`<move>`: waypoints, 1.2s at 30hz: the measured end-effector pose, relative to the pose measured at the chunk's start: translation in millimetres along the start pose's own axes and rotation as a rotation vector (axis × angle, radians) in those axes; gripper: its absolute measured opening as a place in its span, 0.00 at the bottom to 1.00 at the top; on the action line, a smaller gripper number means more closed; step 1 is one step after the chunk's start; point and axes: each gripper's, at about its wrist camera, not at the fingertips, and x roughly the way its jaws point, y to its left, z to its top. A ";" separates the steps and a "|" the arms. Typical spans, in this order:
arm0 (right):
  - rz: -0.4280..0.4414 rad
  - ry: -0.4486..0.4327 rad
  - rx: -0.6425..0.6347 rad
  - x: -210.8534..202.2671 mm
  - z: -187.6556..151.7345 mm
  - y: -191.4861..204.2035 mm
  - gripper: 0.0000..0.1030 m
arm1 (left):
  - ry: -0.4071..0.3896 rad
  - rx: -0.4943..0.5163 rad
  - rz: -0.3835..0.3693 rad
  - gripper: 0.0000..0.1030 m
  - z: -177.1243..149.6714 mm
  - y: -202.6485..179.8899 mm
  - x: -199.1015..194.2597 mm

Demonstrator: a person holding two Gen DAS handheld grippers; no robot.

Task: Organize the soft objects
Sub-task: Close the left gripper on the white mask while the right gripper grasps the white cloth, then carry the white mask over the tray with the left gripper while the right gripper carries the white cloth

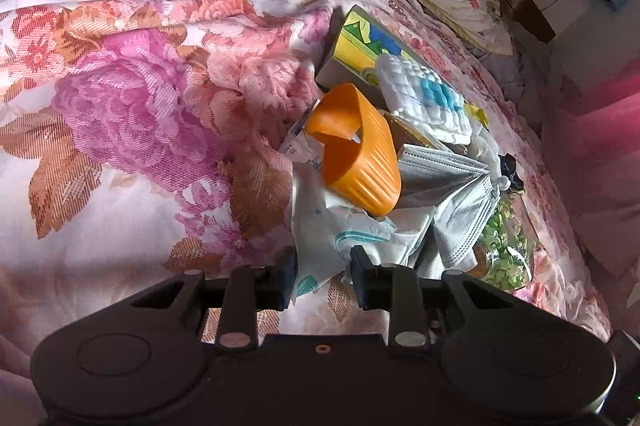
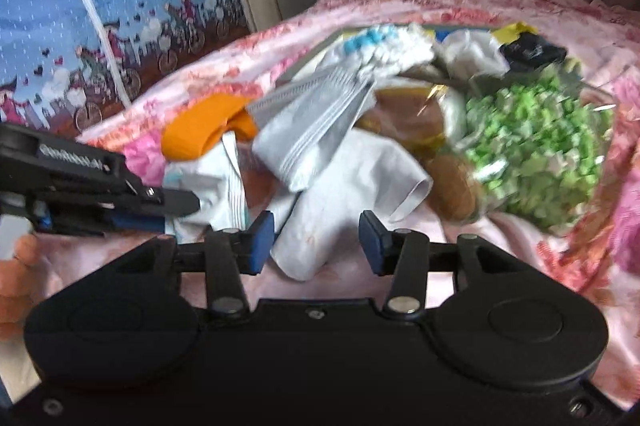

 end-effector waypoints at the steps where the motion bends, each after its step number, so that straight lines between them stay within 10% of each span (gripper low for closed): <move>1: -0.004 0.014 -0.003 4.2 -0.1 1.8 0.38 | 0.000 -0.001 0.000 0.30 -0.1 0.1 -0.1; 11: -0.014 0.022 0.020 12.0 -2.8 4.2 0.00 | 0.011 -0.013 -0.011 0.30 -2.8 0.1 -2.6; 28: -0.030 -0.275 0.040 -91.2 26.1 -11.1 0.00 | 0.110 0.036 -0.153 0.30 -42.7 -24.7 -15.2; 36: -0.007 -0.339 0.021 -109.2 35.5 -21.0 0.00 | -0.021 0.110 -0.167 0.30 -43.0 -41.2 -42.6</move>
